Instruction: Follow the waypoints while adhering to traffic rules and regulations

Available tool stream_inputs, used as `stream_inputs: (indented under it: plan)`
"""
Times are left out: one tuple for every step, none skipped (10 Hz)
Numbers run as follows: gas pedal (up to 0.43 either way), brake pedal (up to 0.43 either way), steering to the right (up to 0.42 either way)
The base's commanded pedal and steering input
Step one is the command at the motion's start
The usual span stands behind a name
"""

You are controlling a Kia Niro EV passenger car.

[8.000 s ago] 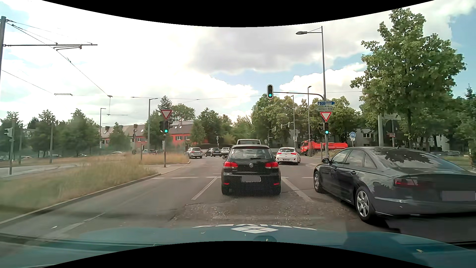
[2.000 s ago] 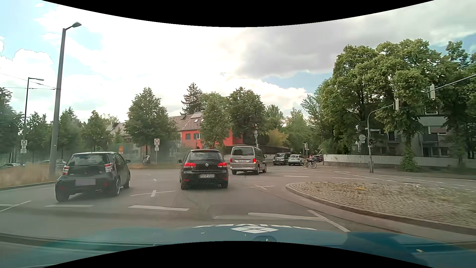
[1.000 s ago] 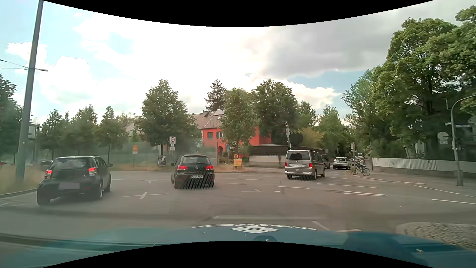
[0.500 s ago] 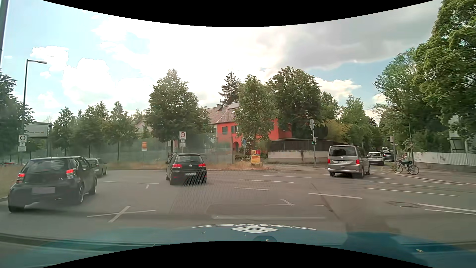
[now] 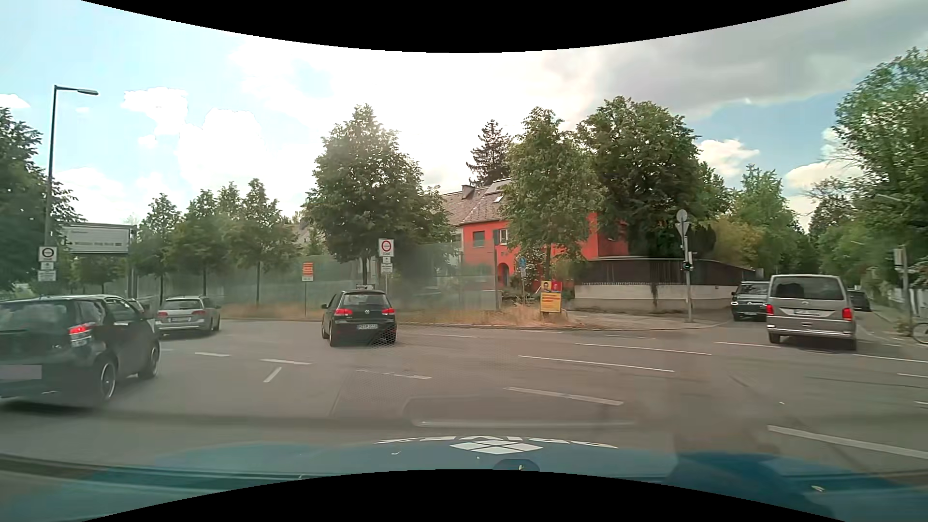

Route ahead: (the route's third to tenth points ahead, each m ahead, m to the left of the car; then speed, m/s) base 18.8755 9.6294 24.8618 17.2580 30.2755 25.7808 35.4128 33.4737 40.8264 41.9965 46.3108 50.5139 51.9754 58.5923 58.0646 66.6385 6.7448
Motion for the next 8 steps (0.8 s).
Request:
stream_inputs:
  plan:
    - [0.197, 0.000, -0.133]
    - [0.197, 0.000, -0.130]
    - [0.189, 0.000, -0.130]
    - [0.189, 0.000, -0.131]
    - [0.189, 0.000, -0.138]
    - [0.189, 0.000, -0.143]
    - [0.189, 0.000, -0.152]
    - [0.177, 0.000, -0.154]
